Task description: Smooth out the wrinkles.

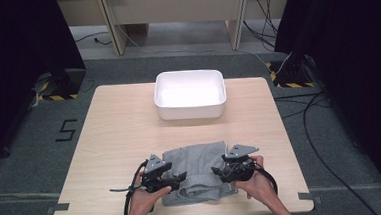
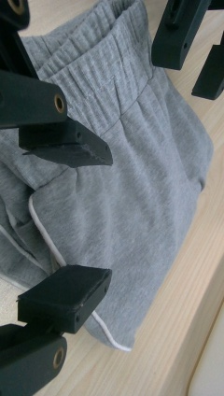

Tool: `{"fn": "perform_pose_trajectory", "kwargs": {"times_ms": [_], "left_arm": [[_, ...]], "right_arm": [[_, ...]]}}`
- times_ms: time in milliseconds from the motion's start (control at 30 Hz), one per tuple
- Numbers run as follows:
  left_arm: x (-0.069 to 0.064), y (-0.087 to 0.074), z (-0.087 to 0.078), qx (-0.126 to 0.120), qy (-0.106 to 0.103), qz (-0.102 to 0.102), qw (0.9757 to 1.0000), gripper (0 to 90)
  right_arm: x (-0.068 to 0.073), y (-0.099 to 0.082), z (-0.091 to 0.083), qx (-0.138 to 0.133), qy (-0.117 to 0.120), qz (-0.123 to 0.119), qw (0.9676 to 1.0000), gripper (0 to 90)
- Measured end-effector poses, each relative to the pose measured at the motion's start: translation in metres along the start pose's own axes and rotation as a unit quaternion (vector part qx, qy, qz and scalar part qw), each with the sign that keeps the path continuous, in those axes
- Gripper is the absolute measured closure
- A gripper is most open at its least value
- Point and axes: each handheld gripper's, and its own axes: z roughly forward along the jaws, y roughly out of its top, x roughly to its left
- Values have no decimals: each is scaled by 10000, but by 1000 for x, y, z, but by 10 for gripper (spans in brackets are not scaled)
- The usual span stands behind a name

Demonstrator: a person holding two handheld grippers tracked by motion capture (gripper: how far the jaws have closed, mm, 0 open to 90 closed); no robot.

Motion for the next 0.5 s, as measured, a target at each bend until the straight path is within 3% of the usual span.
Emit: {"fn": "perform_pose_trajectory", "kwargs": {"times_ms": [67, 233, 333, 433, 500], "left_arm": [[-9, 2, 5, 5, -125, 44, 9999, 280], [-25, 1, 20, 189, -97, 327, 9992, 282], [-26, -6, 28, 405, 1, 456, 9981, 290], [-22, -9, 30, 430, -46, 332, 9985, 295], [-22, -9, 30, 450, -21, 418, 9981, 300]], "right_arm": [[0, -1, 2, 42, -2, -30, 10000, 392], [-2, -5, 11, 198, -12, -10, 9998, 396], [-3, -9, 18, 318, -20, -22, 9995, 400], [-3, -11, 22, 370, 31, -2, 9993, 406], [-2, -10, 25, 399, 30, 0, 9992, 413]]}}
